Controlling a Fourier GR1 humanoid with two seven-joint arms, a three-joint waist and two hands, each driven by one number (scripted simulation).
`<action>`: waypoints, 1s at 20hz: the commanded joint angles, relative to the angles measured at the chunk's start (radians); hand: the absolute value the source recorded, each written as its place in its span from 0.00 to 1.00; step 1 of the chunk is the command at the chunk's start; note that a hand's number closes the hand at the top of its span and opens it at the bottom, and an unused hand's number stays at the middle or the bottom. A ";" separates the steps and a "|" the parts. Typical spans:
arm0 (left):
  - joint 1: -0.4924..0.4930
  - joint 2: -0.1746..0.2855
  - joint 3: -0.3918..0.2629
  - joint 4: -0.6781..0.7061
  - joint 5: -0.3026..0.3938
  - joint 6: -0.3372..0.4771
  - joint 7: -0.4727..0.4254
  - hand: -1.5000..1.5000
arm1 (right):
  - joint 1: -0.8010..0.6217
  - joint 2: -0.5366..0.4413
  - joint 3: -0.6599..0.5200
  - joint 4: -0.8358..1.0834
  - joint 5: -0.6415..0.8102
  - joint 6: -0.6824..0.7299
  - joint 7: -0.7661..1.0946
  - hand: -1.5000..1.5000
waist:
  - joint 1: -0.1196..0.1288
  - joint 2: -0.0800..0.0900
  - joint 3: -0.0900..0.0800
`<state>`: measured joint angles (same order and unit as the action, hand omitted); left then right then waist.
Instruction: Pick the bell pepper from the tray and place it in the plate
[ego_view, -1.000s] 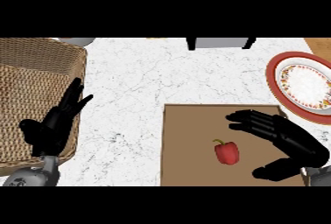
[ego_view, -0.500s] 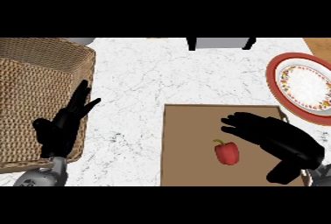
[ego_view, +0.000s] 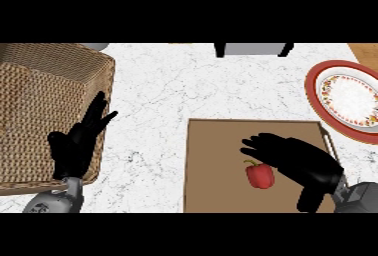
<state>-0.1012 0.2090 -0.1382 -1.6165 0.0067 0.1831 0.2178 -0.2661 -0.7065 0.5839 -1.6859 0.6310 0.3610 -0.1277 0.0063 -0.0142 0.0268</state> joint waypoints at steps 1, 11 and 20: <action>0.057 -0.003 0.039 0.066 0.015 0.026 0.071 0.50 | -0.032 0.064 0.027 -0.002 0.028 0.040 0.079 0.00 | 0.007 0.015 -0.028; 0.076 -0.039 0.056 0.112 -0.035 0.027 0.029 0.50 | -0.014 0.071 0.034 0.072 0.067 0.039 0.022 0.00 | -0.003 0.017 -0.027; 0.105 -0.061 0.060 0.070 -0.050 0.014 0.039 0.50 | -0.019 0.146 0.065 0.127 0.128 0.029 0.046 0.00 | 0.000 0.015 -0.027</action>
<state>-0.0784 0.1284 -0.1273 -1.6238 -0.0513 0.1786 0.2348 -0.3006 -0.5750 0.6338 -1.5577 0.7358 0.3870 -0.0964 0.0040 -0.0129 0.0244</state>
